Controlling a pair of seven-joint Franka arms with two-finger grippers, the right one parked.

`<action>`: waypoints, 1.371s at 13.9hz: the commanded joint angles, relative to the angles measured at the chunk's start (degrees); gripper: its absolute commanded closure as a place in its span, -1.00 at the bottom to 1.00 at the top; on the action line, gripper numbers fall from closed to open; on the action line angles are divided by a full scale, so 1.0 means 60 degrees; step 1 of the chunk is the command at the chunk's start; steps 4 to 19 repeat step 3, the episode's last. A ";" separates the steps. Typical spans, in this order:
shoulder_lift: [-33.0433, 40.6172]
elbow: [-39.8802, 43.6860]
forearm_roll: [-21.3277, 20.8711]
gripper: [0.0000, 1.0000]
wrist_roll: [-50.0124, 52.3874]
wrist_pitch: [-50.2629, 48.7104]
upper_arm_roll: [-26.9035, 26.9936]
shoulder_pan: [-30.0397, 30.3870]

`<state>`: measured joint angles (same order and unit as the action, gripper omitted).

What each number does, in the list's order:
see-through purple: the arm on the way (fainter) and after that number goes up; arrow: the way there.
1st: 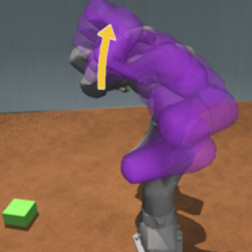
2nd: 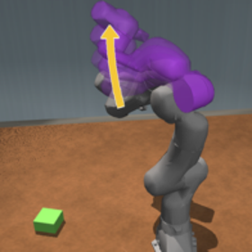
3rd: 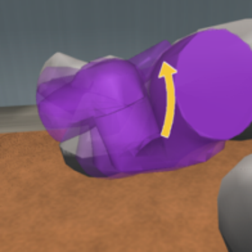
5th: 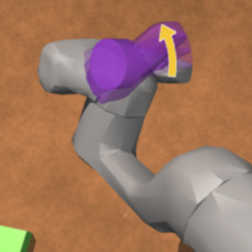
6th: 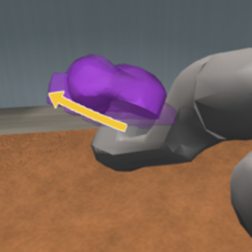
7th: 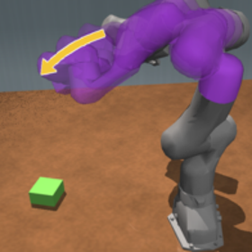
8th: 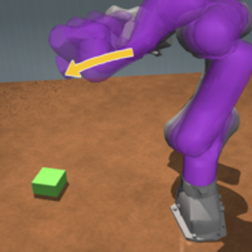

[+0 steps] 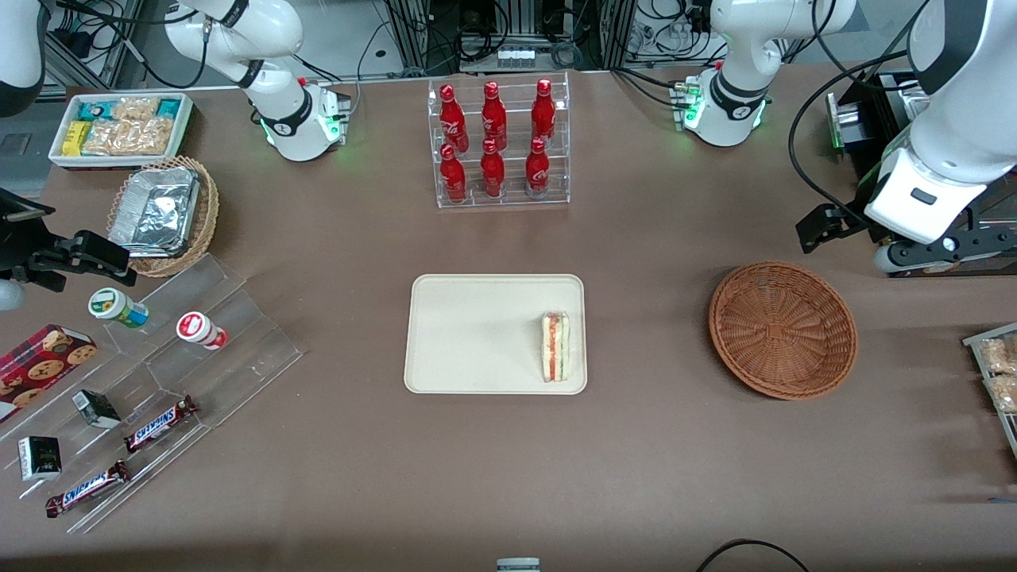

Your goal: Place sandwich from basket to tray

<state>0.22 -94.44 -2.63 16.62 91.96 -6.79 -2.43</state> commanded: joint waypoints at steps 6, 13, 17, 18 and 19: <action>0.0124 -0.0021 0.0350 -1.00 -0.0485 -0.0166 0.0370 -0.0122; 0.0124 -0.0021 0.0350 -1.00 -0.0485 -0.0166 0.0370 -0.0122; 0.0124 -0.0021 0.0350 -1.00 -0.0485 -0.0166 0.0370 -0.0122; 0.0124 -0.0021 0.0350 -1.00 -0.0485 -0.0166 0.0370 -0.0122; 0.0124 -0.0021 0.0350 -1.00 -0.0485 -0.0166 0.0370 -0.0122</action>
